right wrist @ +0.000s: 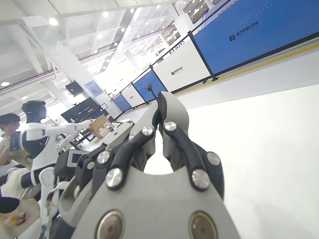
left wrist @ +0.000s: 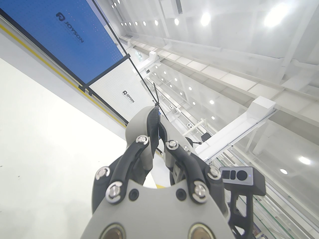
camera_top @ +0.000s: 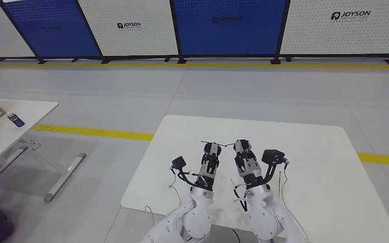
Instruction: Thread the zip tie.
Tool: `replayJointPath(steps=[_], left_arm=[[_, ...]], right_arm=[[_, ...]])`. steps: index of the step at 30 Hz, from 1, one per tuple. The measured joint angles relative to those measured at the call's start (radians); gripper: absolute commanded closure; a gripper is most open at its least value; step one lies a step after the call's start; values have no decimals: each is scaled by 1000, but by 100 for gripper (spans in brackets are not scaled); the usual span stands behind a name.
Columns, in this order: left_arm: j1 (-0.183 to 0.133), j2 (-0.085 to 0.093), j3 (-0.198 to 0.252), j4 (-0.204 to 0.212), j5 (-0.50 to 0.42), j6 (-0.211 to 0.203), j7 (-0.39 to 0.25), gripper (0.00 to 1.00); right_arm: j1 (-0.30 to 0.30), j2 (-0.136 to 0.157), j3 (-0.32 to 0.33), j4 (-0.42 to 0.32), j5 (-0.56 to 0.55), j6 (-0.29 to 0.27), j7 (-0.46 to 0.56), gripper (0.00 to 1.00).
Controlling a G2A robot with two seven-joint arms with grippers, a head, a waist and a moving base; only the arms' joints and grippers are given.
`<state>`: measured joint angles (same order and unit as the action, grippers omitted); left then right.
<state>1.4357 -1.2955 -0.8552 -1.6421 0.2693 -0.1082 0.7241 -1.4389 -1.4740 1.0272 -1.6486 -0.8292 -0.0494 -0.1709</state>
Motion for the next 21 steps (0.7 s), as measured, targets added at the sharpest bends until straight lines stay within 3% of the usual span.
replayJointPath(steps=[21], left_arm=[[0, 0, 0, 0, 0, 0, 0, 100]], right_arm=[[-25, 3, 16, -15, -7, -19, -10, 100]])
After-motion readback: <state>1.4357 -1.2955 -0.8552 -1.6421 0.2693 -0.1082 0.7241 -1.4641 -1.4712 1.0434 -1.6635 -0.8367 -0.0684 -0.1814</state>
